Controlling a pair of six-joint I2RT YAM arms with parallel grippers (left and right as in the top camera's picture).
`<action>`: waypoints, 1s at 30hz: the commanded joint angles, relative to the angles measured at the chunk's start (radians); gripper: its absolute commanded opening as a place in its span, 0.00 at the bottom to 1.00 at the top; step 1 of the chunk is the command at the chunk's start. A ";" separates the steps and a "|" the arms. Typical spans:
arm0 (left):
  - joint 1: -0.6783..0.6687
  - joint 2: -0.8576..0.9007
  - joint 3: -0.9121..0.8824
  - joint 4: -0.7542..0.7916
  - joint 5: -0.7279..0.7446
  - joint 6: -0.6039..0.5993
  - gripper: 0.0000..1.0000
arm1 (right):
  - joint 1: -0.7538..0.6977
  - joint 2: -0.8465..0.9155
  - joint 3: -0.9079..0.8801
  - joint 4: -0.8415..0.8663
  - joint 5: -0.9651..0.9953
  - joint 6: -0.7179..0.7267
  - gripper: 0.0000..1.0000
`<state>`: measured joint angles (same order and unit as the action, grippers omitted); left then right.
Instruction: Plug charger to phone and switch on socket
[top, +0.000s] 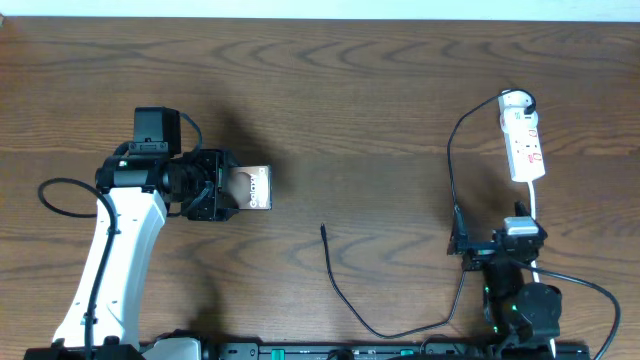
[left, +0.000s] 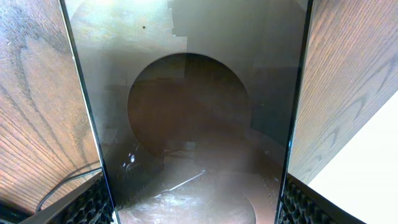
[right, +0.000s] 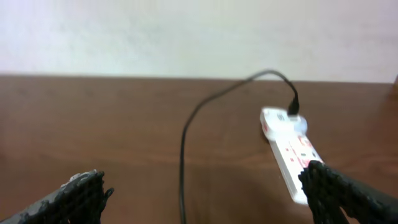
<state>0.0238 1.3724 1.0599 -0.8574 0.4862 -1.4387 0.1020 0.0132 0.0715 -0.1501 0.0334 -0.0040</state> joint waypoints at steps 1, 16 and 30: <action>0.003 -0.020 0.026 -0.002 -0.008 0.014 0.08 | -0.003 -0.002 0.013 0.027 -0.060 0.100 0.99; 0.003 -0.020 0.026 -0.002 -0.008 0.014 0.07 | -0.003 0.547 0.587 -0.253 -0.357 0.143 0.99; 0.003 -0.020 0.026 -0.002 -0.009 0.014 0.07 | -0.002 1.313 0.885 0.142 -1.108 0.926 0.99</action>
<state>0.0238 1.3720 1.0599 -0.8570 0.4828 -1.4384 0.1020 1.2552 0.9432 -0.0345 -0.9131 0.5732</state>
